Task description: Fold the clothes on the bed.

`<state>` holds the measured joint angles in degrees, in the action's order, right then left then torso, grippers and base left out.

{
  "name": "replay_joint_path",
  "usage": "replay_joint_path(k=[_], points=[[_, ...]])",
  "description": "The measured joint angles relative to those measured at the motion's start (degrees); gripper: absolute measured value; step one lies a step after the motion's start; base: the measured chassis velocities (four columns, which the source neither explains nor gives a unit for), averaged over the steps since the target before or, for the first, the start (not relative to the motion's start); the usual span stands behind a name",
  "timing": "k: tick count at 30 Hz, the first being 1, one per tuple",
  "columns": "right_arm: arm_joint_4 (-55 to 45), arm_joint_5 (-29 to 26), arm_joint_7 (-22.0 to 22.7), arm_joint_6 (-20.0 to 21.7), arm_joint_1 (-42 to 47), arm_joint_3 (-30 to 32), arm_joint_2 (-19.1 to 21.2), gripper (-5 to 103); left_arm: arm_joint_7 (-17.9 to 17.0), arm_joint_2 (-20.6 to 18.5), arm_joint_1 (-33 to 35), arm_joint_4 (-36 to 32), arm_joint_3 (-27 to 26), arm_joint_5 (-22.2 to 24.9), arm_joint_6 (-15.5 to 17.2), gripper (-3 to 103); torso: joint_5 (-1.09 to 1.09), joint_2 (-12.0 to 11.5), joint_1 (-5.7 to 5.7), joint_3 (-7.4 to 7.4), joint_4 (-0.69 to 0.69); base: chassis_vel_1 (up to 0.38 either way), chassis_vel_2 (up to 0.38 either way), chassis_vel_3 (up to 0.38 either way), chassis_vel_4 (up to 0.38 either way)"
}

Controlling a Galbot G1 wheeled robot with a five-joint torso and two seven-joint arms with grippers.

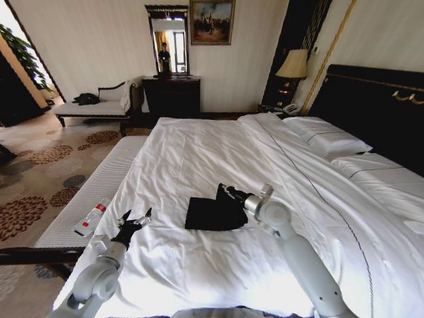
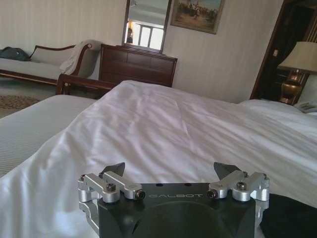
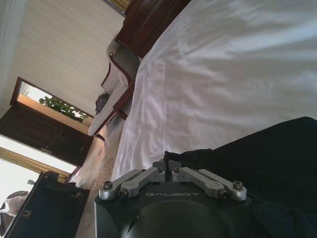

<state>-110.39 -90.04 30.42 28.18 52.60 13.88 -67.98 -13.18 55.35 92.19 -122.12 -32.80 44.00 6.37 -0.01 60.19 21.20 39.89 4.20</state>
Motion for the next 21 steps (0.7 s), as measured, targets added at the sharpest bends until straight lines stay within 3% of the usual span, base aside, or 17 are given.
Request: replay_joint_path(k=[13,21], points=[[3.0,3.0,1.7,-0.2,-3.9,-6.6,-7.5,1,-0.4,-0.2,0.0,-0.1,0.4,0.0,0.3,100,0.00,0.0,0.00,0.00,-0.01,0.000,0.000,0.000,0.000],[5.1,5.2,1.6,-0.2,-3.7,-8.0,-9.7,1,-0.4,-0.3,0.0,0.0,0.0,0.1,0.3,99,0.00,0.0,0.00,0.00,0.00,0.000,0.000,0.000,0.000]])
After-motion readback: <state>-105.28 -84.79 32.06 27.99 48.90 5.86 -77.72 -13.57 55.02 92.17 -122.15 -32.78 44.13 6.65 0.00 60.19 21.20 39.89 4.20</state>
